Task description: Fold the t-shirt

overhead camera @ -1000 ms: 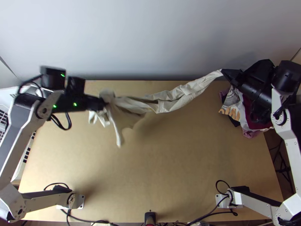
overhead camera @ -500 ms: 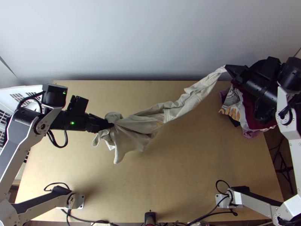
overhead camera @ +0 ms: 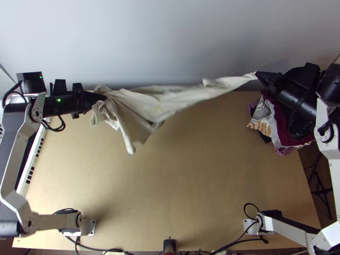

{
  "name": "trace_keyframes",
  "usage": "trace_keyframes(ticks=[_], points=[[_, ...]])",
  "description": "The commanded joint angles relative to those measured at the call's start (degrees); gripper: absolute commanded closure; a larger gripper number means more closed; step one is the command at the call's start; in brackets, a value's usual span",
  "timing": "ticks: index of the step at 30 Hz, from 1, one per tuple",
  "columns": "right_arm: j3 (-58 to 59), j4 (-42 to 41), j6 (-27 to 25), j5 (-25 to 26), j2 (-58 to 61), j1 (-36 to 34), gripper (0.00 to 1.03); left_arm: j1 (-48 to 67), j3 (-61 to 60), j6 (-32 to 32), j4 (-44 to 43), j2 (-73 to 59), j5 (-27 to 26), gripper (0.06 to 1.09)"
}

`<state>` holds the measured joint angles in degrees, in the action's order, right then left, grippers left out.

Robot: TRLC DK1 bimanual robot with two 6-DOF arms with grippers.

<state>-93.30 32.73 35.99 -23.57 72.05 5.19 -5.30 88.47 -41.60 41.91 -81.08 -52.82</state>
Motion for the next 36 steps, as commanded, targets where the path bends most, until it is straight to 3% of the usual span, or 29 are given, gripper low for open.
trace_keyframes(ticks=[1,4,10,13,16,22,26,29,33,36], points=[[1.36,0.93,0.05,0.11,-1.12,0.26,1.0,-3.23,-4.0,-5.94,-2.89,-5.67,-0.36,0.1],[2.24,0.93,0.05,0.11,-1.65,0.26,1.0,-0.24,-6.2,-5.07,-0.69,-4.79,-0.88,0.1],[1.71,0.93,-0.04,0.28,-1.65,0.35,1.0,5.83,-6.2,9.09,13.46,-0.92,-1.15,0.1],[1.98,0.93,-0.04,0.28,-1.65,0.52,1.0,8.46,-7.43,11.37,13.55,2.86,-0.36,0.1],[2.07,0.93,-0.04,0.28,-1.56,0.87,1.0,14.27,-9.54,13.57,12.58,4.53,5.18,0.1],[2.77,0.93,-0.04,0.19,-1.65,1.05,1.0,26.31,-16.48,12.07,0.98,1.1,9.93,0.1],[3.74,0.93,-0.04,0.28,-2.53,1.05,1.0,35.45,-17.36,13.39,-7.55,-4.53,20.47,0.1],[4.7,1.11,-0.04,0.19,-3.5,0.96,1.0,38.96,-13.85,14.71,-10.01,-10.94,24.78,0.1],[5.32,1.81,0.05,0.19,-4.46,0.79,1.0,43.71,-8.49,20.86,-13.7,-17.97,35.77,0.1],[5.67,2.16,0.05,0.19,-4.9,0.43,1.0,45.82,-1.81,23.5,-13.87,-23.6,40.25,0.1]])
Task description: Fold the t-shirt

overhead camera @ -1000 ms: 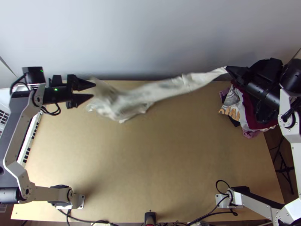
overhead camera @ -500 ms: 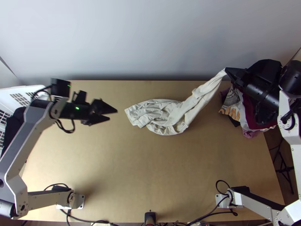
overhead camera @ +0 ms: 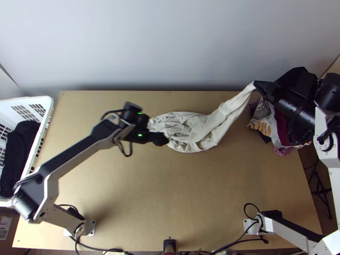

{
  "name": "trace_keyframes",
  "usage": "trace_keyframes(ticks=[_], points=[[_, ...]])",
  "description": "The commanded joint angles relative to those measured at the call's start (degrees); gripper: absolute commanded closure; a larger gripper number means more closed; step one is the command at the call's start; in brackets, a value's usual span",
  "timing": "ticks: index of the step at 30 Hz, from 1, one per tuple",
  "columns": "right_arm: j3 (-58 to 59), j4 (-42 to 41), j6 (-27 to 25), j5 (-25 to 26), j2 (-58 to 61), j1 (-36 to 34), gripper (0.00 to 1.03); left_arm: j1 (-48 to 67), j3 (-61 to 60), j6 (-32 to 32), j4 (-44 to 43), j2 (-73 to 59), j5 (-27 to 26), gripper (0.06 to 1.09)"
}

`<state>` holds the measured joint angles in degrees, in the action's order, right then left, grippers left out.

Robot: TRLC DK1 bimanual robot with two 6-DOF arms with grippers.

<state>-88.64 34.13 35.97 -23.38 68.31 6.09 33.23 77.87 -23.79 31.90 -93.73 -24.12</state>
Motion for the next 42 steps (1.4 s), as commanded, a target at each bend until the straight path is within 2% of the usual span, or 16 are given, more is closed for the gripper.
trace_keyframes(ticks=[1,6,13,23,30,36,40,42], points=[[1.19,0.85,0.07,0.0,-1.25,-0.55,1.0,7.64,10.82,6.48,-4.39,-12.7,12.69,0.1],[1.98,0.85,0.51,-0.09,-1.69,-0.9,1.0,11.24,14.6,15.71,-10.63,-17.98,20.78,0.1],[1.8,1.11,0.6,-0.27,-1.52,-0.9,1.0,16.69,8.79,33.99,-23.29,-17.98,29.04,0.1],[2.07,1.11,0.6,-0.18,-1.52,-1.87,1.0,19.33,12.57,38.91,-24.34,-22.02,29.57,0.1],[2.77,1.11,0.33,-0.18,-1.96,-2.48,1.0,19.24,11.96,39.17,-22.41,-22.02,29.57,0.1],[2.68,0.94,0.25,-0.18,-1.87,-2.31,1.0,18.97,14.42,39.44,-24.69,-26.68,29.57,0.1],[2.07,1.03,0.25,-0.18,-1.87,-2.4,1.0,18.18,18.73,39.26,-28.38,-31.77,31.68,0.11],[1.89,1.38,0.16,-0.09,-2.13,-2.4,1.0,17.3,21.45,39.26,-29.79,-34.32,33.08,0.23]])
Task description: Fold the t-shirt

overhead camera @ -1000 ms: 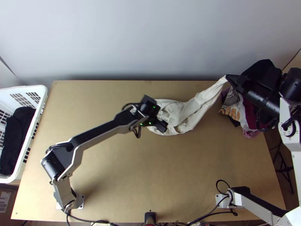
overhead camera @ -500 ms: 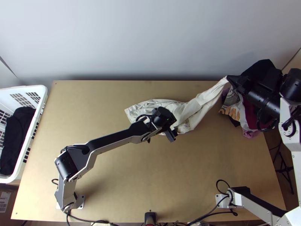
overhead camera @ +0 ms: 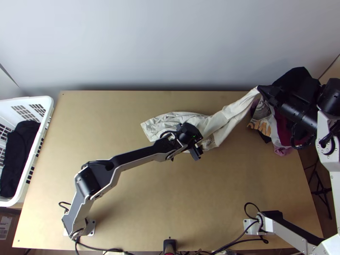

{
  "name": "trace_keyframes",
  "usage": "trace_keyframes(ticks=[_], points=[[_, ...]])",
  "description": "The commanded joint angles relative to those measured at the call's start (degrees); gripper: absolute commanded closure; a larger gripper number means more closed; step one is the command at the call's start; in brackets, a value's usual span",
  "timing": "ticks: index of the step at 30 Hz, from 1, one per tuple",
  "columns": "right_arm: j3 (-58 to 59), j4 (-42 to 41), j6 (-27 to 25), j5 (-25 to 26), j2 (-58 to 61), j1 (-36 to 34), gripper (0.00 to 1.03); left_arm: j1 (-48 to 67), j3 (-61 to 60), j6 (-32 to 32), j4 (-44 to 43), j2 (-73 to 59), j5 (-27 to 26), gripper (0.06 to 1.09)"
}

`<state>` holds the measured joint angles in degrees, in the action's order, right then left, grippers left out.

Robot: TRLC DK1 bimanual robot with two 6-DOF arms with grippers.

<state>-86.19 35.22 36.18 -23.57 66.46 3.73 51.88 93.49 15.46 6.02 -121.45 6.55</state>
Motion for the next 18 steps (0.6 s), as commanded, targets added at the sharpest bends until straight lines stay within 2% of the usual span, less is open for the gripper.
trace_keyframes(ticks=[1,2,3,4,9,13,18], points=[[-0.64,0.64,-0.24,0.11,-0.45,-0.12,1.0,-1.78,7.23,-0.17,-3.91,-7.58,3.03,0.38],[-0.64,1.08,-0.5,0.11,-0.63,-0.12,1.0,-2.31,8.11,-0.08,-4.53,-8.01,4.09,0.65],[-0.64,1.43,-0.76,0.11,-0.71,-0.21,1.0,-2.83,8.72,0.0,-4.79,-7.66,4.35,0.99],[-0.64,1.6,-0.94,0.11,-0.98,-0.21,1.0,-3.27,9.16,-0.17,-3.91,-6.61,4.35,1.04],[0.06,2.48,-1.64,0.11,-1.94,-0.47,1.0,-5.03,4.15,-0.79,1.27,6.84,4.26,1.04],[0.5,2.04,-1.47,0.02,-1.94,-0.12,1.0,-8.46,-1.47,-0.7,-1.63,16.68,4.26,1.04],[-0.82,-1.03,0.2,0.02,-0.8,0.4,1.0,-16.46,1.78,-0.35,-4.35,19.58,4.44,1.04]])
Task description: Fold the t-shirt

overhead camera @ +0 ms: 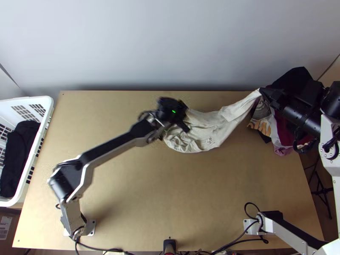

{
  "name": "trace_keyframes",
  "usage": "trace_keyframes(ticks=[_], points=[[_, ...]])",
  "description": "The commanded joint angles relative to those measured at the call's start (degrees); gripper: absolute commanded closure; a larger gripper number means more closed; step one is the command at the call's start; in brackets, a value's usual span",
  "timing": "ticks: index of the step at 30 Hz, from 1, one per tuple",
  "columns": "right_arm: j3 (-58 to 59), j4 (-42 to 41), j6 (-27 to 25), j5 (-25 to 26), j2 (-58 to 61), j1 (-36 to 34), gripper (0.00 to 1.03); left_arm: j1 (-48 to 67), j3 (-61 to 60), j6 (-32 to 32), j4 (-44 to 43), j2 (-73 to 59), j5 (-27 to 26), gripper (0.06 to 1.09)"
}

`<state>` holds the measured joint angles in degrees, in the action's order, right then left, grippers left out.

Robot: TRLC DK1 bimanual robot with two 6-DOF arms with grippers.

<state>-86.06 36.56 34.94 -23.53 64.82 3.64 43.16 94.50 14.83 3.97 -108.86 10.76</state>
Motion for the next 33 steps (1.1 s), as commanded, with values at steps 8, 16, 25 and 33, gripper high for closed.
trace_keyframes(ticks=[8,16,25,33], points=[[-12.38,-4.12,3.03,0.06,5.58,-0.04,1.0,-15.91,13.52,-3.14,5.44,11.48,0.84,1.04],[-30.13,-2.81,5.58,-0.03,14.28,1.11,1.0,-13.36,14.22,-5.43,15.28,18.59,0.84,1.04],[-46.74,-0.08,6.55,0.06,24.13,1.99,1.0,-11.6,15.1,-2.44,20.99,16.66,0.13,1.04],[-29.08,3.43,4.26,-2.84,11.65,4.1,1.0,-9.49,15.54,-15.45,32.86,22.02,-8.92,1.04]])
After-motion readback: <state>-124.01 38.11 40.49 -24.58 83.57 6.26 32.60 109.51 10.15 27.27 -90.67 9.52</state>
